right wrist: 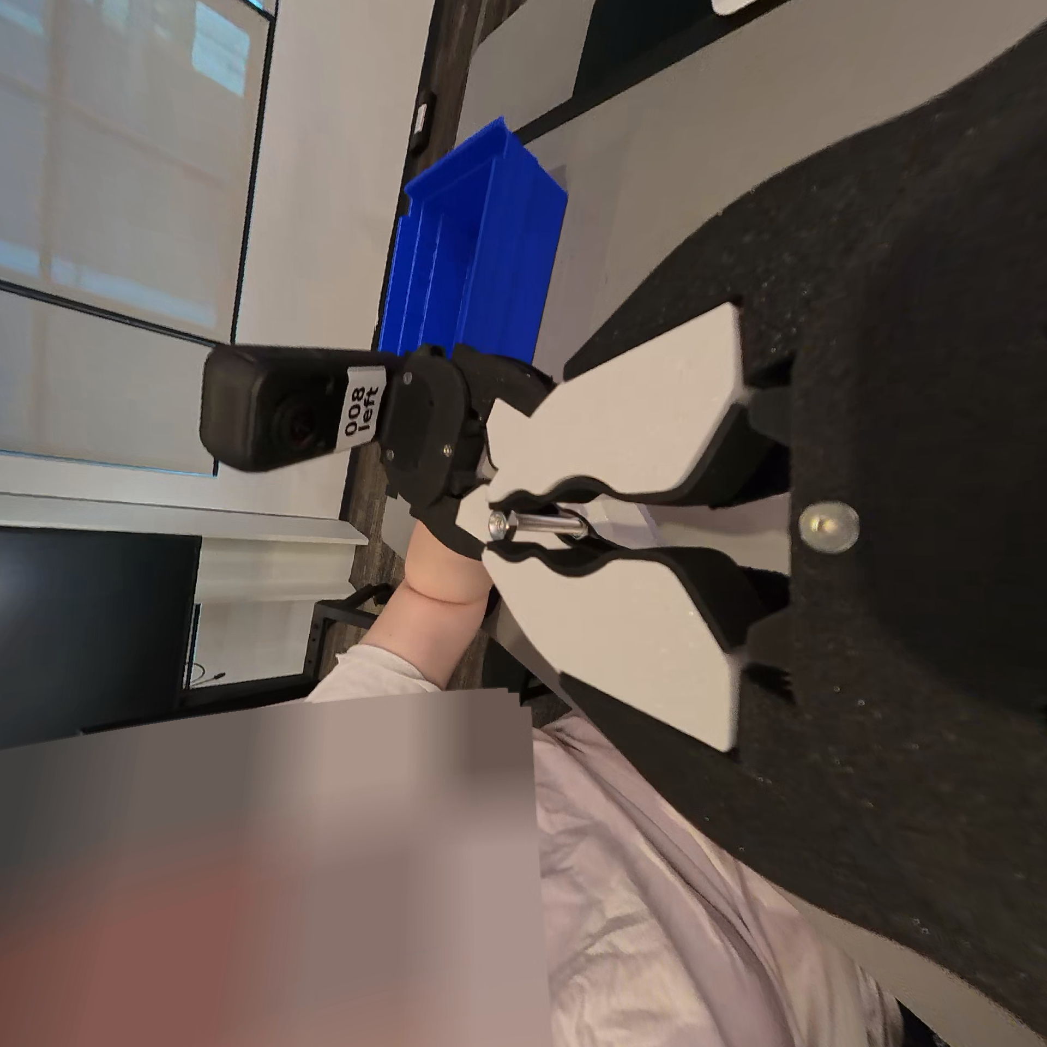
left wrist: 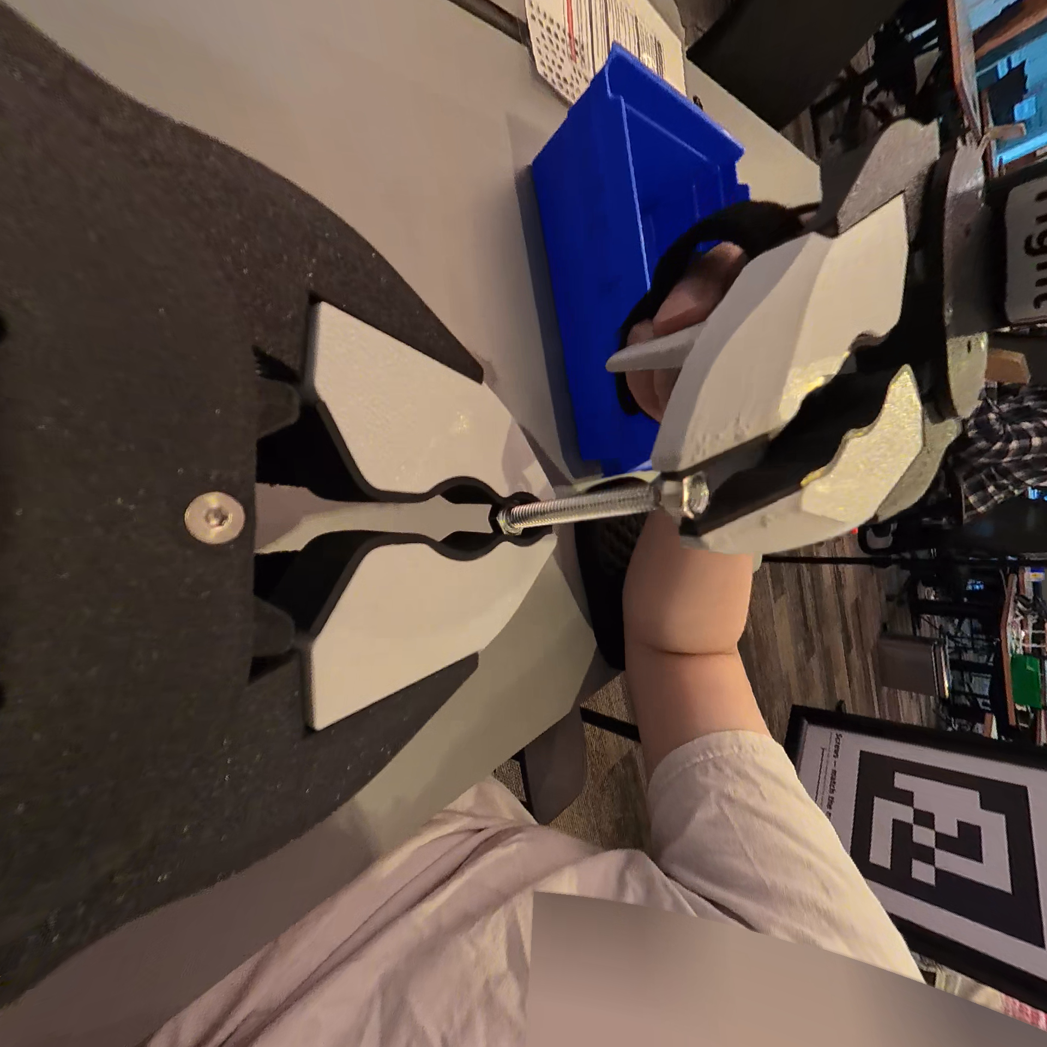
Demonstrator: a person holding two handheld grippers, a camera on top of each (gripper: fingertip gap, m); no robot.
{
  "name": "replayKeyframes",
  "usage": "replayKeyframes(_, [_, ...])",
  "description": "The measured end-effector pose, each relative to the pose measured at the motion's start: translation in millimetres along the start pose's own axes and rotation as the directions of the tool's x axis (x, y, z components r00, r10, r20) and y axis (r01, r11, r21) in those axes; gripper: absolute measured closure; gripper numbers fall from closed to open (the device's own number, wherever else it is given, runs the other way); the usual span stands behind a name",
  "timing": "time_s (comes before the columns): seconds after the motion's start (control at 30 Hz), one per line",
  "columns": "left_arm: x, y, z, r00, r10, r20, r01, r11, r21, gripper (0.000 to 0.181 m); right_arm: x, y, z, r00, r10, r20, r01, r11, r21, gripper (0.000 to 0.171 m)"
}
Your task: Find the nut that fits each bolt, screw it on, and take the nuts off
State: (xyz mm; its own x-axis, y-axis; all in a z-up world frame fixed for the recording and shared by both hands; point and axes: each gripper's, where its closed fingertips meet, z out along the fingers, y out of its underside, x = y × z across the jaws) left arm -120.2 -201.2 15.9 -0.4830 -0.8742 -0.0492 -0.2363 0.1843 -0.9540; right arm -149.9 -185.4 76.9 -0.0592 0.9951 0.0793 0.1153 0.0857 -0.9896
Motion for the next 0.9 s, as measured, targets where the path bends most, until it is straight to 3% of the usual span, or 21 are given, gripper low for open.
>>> replayKeyframes(0.6, [20,-2,6,0.995,0.059,-0.080,-0.060,0.998,-0.004,0.178,-19,2,7,0.992,-0.061,0.109,0.059,0.998,0.019,0.162])
replayKeyframes(0.9, [4,-4,-5,0.998,0.056,0.002,-0.056,0.998,-0.008,0.178,-3,-2,8,0.999,-0.046,0.010,0.046,0.998,0.051,0.161])
